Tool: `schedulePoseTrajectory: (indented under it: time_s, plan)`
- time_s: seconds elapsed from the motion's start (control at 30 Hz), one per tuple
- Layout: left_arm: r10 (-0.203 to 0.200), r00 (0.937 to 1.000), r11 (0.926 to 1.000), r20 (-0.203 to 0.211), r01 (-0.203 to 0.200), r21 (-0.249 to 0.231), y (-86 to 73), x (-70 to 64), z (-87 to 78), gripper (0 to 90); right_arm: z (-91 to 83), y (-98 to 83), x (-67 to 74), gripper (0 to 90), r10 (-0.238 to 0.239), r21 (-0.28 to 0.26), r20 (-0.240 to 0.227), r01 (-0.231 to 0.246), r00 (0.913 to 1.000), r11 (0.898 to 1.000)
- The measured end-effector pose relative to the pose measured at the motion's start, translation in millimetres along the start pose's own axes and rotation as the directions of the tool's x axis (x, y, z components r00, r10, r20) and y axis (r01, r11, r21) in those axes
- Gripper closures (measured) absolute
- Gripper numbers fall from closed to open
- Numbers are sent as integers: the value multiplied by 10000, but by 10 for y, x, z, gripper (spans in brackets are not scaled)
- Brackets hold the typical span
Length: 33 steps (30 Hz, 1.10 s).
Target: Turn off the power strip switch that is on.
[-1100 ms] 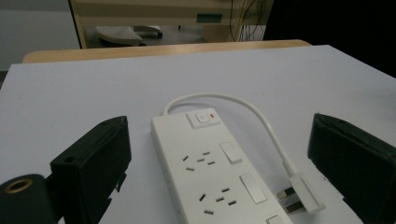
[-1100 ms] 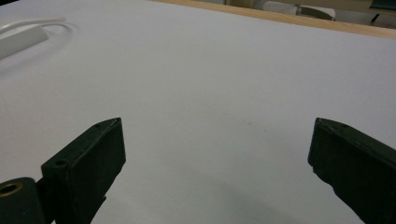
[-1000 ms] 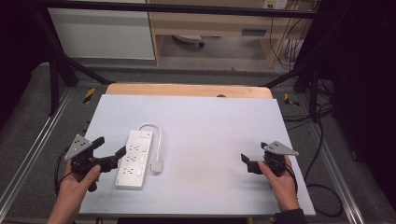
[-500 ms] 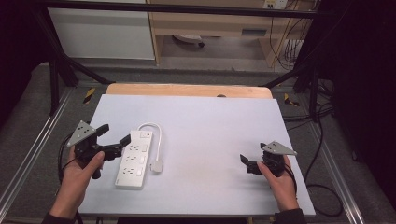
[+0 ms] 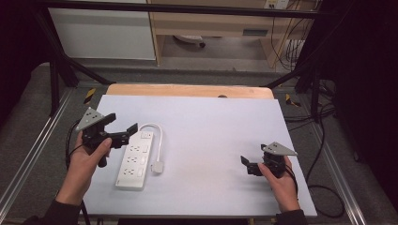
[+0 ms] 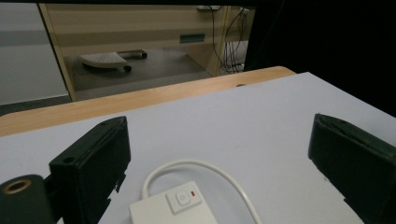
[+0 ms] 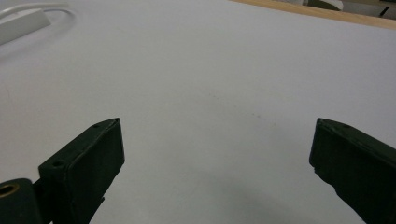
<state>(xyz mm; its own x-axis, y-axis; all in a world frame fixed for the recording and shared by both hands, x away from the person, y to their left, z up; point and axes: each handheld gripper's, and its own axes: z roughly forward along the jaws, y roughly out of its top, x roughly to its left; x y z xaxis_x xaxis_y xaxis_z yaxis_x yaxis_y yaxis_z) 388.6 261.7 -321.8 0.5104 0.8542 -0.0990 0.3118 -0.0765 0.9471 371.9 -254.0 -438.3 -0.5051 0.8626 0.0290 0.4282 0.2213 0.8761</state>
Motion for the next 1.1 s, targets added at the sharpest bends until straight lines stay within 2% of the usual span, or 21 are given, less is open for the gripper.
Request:
schedulePoseTrajectory:
  time_s: [0.13,0.23,0.43,0.57,1.1]
  plan:
    - [-152,9999,9998,-21,152,-88,19,-6,50,58,0,1,2,35,-9,3,-28,9,10000,10000]
    - [10,10000,10000,-53,-10,4,7,-13,91,58,1,1,12,33,-26,2,-45,26,10000,10000]
    - [-31,10000,9999,32,31,104,-56,14,160,57,16,-3,15,33,-79,166,-12,80,10000,9998]
    - [-15,10000,9999,40,14,136,-86,34,186,60,9,3,13,33,-96,82,11,96,10000,9999]
    - [153,9998,9980,121,-160,606,-252,4,407,67,15,7,13,33,-135,89,-26,135,9999,9999]
